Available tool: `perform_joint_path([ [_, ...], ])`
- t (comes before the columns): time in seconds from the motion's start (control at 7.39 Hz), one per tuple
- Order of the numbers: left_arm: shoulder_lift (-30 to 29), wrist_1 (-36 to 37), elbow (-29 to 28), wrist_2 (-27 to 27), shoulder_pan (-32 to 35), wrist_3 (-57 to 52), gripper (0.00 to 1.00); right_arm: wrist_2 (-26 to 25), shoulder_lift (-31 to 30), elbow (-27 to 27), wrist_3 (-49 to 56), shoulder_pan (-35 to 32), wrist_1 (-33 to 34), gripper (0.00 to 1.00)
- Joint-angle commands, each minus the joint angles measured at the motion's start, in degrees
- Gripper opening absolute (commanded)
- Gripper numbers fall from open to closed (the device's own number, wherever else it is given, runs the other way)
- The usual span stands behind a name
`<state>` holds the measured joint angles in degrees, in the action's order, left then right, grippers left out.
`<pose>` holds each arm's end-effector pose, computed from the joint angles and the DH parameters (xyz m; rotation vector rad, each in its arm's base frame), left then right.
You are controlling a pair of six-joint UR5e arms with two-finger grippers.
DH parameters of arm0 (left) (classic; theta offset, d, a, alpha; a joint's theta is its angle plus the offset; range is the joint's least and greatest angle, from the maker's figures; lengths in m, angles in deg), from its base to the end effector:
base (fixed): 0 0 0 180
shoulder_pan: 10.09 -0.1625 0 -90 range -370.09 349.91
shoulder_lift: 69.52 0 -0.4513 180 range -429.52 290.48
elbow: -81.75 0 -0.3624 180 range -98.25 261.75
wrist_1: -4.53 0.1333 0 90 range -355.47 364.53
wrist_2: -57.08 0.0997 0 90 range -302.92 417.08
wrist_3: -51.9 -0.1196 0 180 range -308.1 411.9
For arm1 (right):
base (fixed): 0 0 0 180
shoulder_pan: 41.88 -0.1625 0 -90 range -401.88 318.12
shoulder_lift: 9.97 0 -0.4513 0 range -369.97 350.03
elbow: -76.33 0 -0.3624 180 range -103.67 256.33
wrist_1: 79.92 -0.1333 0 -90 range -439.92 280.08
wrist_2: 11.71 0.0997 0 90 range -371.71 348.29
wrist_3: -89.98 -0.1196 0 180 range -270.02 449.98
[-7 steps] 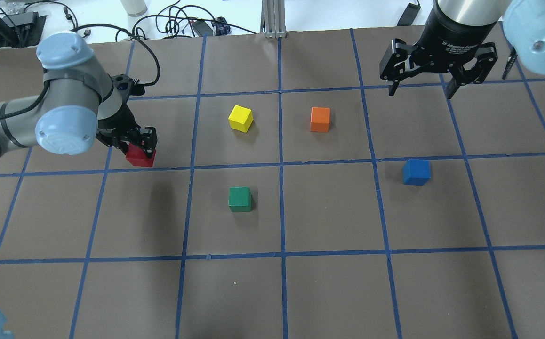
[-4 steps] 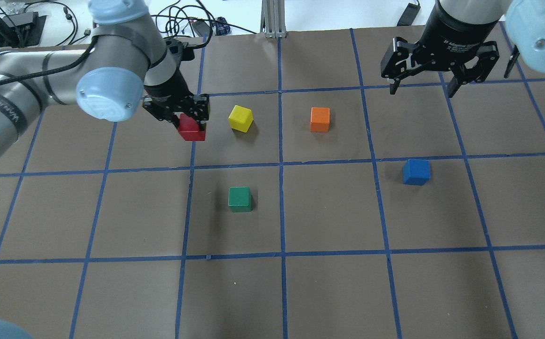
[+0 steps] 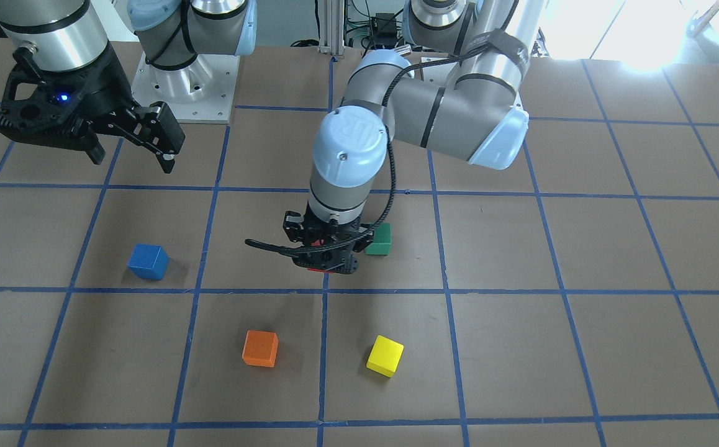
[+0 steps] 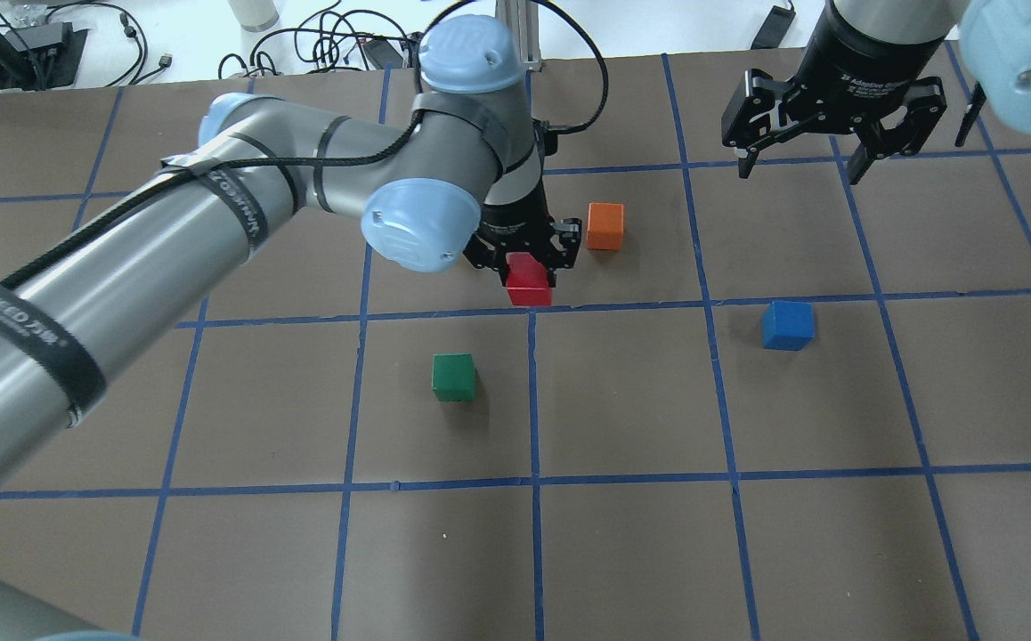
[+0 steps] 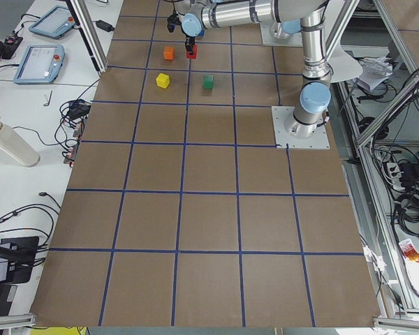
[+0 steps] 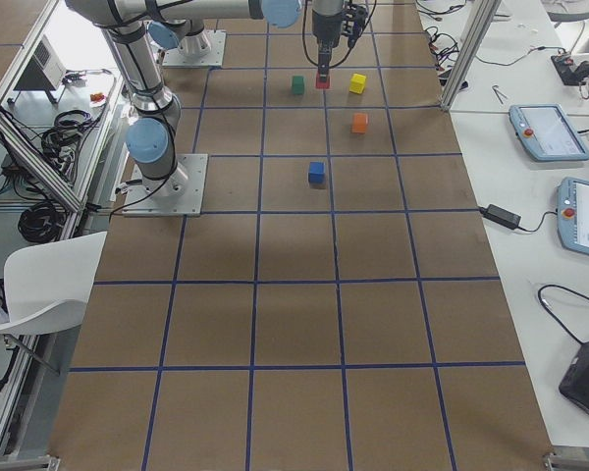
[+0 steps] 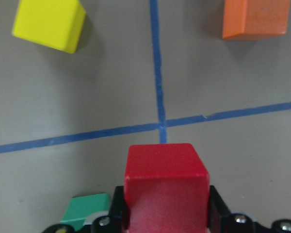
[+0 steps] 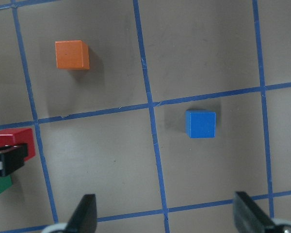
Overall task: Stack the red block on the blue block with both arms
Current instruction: 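Carry the red cube with the left gripper toward the table center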
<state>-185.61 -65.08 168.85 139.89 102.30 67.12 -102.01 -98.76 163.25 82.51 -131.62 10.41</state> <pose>-0.3753 -0.5218 0.3017 -0.1852 -3.0301 -0.1317 0.1305 -0.4766 0.5098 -0.2117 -3.1310 0.0607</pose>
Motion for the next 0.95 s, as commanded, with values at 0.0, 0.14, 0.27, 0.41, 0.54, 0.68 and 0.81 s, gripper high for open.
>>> perform_joint_path([
  [0.0, -5.0, 1.8, -0.4, 0.4, 3.7, 2.5, 0.17, 0.0, 0.0, 0.0, 0.0, 0.0, -0.1, 1.00],
  [0.14, -6.3, 1.9, -0.4, 0.6, 4.2, 2.6, 0.17, -0.1, 0.0, 0.1, 0.0, 0.0, -0.1, 1.00],
  [0.27, -7.2, 2.0, -0.6, 0.5, 4.2, 3.8, 0.18, 0.0, 0.0, 0.1, 0.0, 0.0, -0.1, 1.00],
  [0.41, -7.6, 1.9, -0.7, 0.5, 4.4, 4.0, 0.30, 0.0, 0.0, 0.1, 0.0, 0.0, -0.1, 1.00],
  [0.54, -7.7, 1.9, -0.5, 0.8, 4.8, 4.0, 0.53, -0.1, 0.0, 0.1, 0.0, 0.0, 0.0, 1.00],
  [0.68, -7.7, 1.9, -0.3, 0.4, 4.8, 4.0, 0.84, 0.0, 0.0, 0.1, 0.0, 0.0, -0.1, 1.00],
  [0.81, -7.4, 1.7, -0.5, 0.8, 4.9, 3.6, 1.00, 0.0, 0.0, 0.2, 0.0, -0.1, -0.1, 1.00],
])
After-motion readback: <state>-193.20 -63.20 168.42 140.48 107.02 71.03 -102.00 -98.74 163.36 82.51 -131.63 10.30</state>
